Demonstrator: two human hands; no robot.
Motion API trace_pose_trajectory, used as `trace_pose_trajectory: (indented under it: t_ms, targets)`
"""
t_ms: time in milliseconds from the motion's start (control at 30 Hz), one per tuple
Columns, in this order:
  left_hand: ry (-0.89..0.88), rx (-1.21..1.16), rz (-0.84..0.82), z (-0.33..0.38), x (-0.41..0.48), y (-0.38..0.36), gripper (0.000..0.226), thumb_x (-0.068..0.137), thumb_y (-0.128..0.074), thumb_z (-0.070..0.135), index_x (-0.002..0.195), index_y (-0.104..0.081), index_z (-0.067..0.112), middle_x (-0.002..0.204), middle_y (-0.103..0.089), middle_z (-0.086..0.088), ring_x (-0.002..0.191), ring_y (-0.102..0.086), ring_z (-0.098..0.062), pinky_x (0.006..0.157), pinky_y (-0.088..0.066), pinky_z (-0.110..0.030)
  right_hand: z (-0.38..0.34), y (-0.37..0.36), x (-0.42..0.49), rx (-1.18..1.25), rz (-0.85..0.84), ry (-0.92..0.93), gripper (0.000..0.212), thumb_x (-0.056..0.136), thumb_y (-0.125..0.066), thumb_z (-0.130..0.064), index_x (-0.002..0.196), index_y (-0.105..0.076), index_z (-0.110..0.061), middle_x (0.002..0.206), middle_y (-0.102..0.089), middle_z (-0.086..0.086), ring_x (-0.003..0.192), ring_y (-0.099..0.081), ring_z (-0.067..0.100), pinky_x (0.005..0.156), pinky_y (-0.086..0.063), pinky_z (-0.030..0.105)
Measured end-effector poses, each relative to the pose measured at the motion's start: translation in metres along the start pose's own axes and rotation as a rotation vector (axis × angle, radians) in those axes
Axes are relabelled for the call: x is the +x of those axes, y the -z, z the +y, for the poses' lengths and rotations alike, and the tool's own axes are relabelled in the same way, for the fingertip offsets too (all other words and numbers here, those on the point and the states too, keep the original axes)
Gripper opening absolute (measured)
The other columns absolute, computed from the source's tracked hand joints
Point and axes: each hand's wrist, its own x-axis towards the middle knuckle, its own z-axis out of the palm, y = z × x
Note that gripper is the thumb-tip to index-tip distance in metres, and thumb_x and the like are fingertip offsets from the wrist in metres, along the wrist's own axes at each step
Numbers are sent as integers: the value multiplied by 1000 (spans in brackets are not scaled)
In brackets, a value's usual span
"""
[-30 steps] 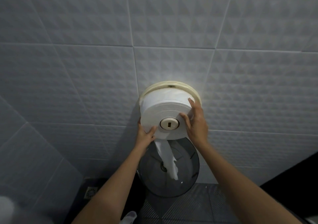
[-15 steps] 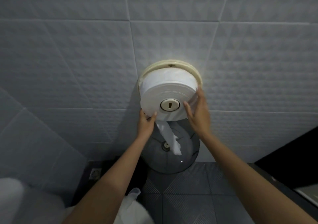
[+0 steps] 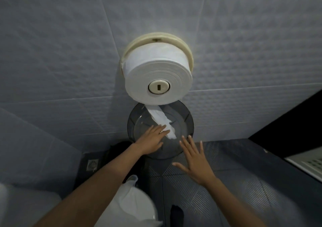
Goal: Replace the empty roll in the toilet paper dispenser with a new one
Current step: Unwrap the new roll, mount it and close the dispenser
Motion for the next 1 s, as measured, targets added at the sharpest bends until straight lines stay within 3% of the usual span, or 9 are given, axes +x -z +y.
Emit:
trace_pose_trajectory:
  t_ms: [100,200,300,433,500,667,1000]
  targets:
    - [-38,157,-56,-2,20,-5,64,96,-46,25,152,-14,22,162,-6,-6,149,-4,-24,120,-2,-43,4,-6,5,-47,-7,11,88,87,-21,-74,147,-30,-11,157,-22,5,146,-6,24,112,-1,51]
    - [34,169,-57,-3,39,-12,64,95,-47,22,151,-16,23,162,-7,-7,149,-5,-26,120,-6,-46,6,-10,14,-82,1,24,84,87,-23,-72,143,-38,-10,154,-31,6,145,-9,26,114,-10,53]
    - [142,85,-2,-3,52,-19,58,93,-47,18,148,-28,20,159,-17,-11,146,-17,-28,119,-14,-43,8,-13,19,-115,33,40,77,85,-30,-67,136,-47,-11,149,-40,6,143,-15,27,113,-22,54]
    - [313,-149,149,-6,62,-25,51,91,-51,23,141,-43,20,156,-26,-11,142,-26,-28,116,-26,-39,10,-18,22,-90,97,41,68,84,-36,-62,131,-52,-14,146,-44,7,143,-18,26,112,-26,51]
    - [345,-184,151,-7,64,-28,53,94,-48,29,145,-36,23,159,-20,-10,145,-19,-27,118,-23,-43,11,-19,23,-90,105,39,67,84,-36,-61,130,-53,-15,146,-44,7,143,-18,26,112,-25,50]
    - [383,-201,10,-12,69,-34,67,98,-23,51,152,4,22,161,15,0,148,14,-22,117,12,-46,13,-21,23,-72,114,43,63,84,-38,-60,127,-56,-17,146,-45,7,143,-21,26,112,-28,50]
    - [441,-227,35,-24,96,-23,75,95,-15,59,150,16,18,159,23,-5,146,21,-23,117,14,-43,11,-23,22,-53,172,55,54,84,-40,-60,112,-66,-21,139,-52,6,141,-24,25,111,-30,49]
